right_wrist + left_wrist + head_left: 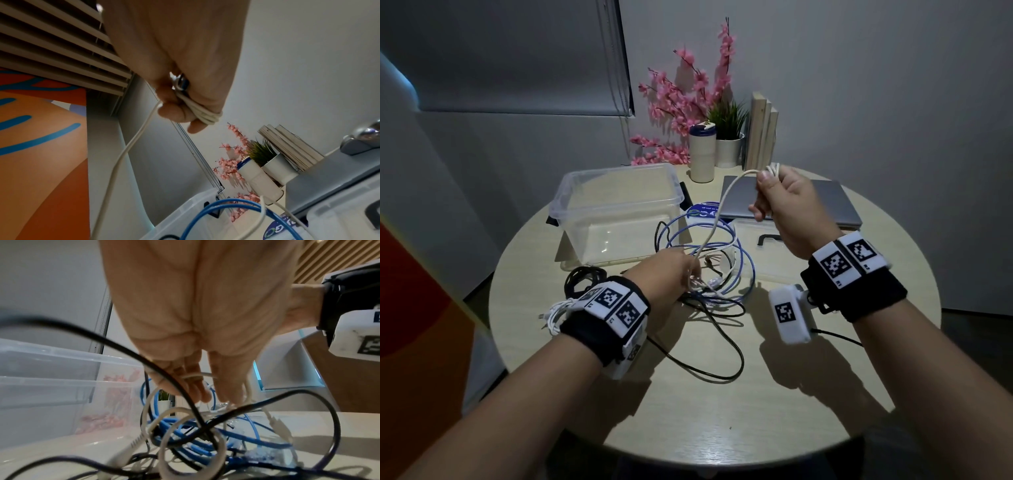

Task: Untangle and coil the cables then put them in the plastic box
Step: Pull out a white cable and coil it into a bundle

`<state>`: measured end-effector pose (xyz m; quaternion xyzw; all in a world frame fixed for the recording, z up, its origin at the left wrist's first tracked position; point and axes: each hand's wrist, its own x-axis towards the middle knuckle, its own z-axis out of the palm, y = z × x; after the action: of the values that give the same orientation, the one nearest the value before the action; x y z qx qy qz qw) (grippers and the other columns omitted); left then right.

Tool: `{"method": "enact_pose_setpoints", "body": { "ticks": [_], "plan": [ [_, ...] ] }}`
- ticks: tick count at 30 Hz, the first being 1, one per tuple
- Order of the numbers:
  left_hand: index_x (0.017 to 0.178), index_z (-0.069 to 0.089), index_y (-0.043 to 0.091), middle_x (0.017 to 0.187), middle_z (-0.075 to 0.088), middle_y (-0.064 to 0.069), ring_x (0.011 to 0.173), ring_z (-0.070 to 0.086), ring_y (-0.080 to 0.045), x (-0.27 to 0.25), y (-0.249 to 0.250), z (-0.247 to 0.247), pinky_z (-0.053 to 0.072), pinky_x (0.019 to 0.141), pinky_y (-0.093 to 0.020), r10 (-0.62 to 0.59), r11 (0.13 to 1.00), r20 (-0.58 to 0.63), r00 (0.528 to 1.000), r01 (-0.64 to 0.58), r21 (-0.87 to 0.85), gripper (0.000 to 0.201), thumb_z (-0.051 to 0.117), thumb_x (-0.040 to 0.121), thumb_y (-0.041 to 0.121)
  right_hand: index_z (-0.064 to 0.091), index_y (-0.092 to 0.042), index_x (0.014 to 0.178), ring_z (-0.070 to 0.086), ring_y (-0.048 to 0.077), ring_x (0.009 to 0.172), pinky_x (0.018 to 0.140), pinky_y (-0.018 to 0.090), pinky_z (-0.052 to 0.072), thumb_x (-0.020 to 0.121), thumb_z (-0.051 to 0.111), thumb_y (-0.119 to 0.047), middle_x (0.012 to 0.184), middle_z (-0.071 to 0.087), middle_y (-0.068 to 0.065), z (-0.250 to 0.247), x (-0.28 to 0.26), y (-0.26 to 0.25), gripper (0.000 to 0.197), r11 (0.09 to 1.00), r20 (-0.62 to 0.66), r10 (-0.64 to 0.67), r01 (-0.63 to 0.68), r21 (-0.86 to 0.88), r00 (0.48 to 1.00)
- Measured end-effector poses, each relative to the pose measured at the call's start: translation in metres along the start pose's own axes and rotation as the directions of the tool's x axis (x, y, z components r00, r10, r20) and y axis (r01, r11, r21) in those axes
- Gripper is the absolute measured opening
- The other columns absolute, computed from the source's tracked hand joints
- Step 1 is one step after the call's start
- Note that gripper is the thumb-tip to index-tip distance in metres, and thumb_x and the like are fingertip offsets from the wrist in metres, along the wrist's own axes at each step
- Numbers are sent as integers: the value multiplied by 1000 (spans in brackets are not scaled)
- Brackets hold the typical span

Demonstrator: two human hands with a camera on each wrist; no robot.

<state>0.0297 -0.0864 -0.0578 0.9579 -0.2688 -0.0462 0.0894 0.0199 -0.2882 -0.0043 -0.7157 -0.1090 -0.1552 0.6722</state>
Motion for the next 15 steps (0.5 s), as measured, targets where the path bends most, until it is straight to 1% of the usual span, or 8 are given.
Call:
{"method": "enact_pose_setpoints", "body": {
  "ticks": [2,4,5,7,8,10,13,15],
  "plan": [
    [96,68,13,90,63,-4,88,62,-24,-1,-2,-1,46,72,-28,-17,999,-119,993,13,-36,14,55,92,12,50,-9,82,44,8,52,67,37,42,99,44,-16,60,45,-4,0,-5,3,19,995,57,65,-60,-84,996],
    [88,66,9,79,64,-6,75,60,-24,-1,-3,-4,44,64,-30,-44,992,-226,973,16,-121,20,52,95,21,54,3,91,44,10,59,62,29,42,95,53,-15,69,49,2,1,-11,9,18,973,141,137,-106,-205,981],
    [85,64,10,74,63,-5,70,58,-22,0,-4,-5,41,61,-29,-58,984,-264,963,10,-180,22,51,96,25,56,6,93,46,11,62,61,27,42,92,57,-15,72,53,5,3,-14,13,21,952,184,172,-115,-284,968],
    [78,61,13,64,58,0,60,50,-12,0,-5,-8,35,55,-24,-79,953,-321,944,-23,-301,25,52,96,27,60,5,92,50,15,66,64,31,43,87,65,-16,77,60,10,10,-17,24,22,900,239,237,-120,-419,942],
    [79,61,11,64,57,0,58,47,-10,1,-4,-10,34,53,-23,-78,937,-345,935,-50,-347,26,52,96,27,62,3,89,51,16,67,66,31,42,85,67,-16,78,62,11,13,-18,29,20,878,235,258,-126,-461,937],
    [85,64,11,69,62,-4,59,49,-11,1,-5,-11,35,55,-24,-76,906,-383,921,-97,-413,24,52,96,28,63,-2,85,52,14,65,64,29,42,83,69,-15,75,63,6,18,-18,36,15,859,198,266,-138,-494,943],
    [90,65,12,81,65,-5,71,61,-17,1,-6,-12,44,64,-27,-87,877,-477,875,-160,-453,21,50,97,25,62,-2,84,45,7,57,54,19,38,84,68,-17,67,57,-5,24,-20,39,17,869,164,235,-131,-477,958],
    [93,64,11,89,62,-3,77,63,-18,0,-3,-13,49,69,-30,-67,864,-524,849,-213,-455,20,49,98,23,62,0,86,46,7,58,52,16,38,83,70,-20,69,56,-4,27,-19,38,21,887,158,226,-136,-441,961]
  ]
}}
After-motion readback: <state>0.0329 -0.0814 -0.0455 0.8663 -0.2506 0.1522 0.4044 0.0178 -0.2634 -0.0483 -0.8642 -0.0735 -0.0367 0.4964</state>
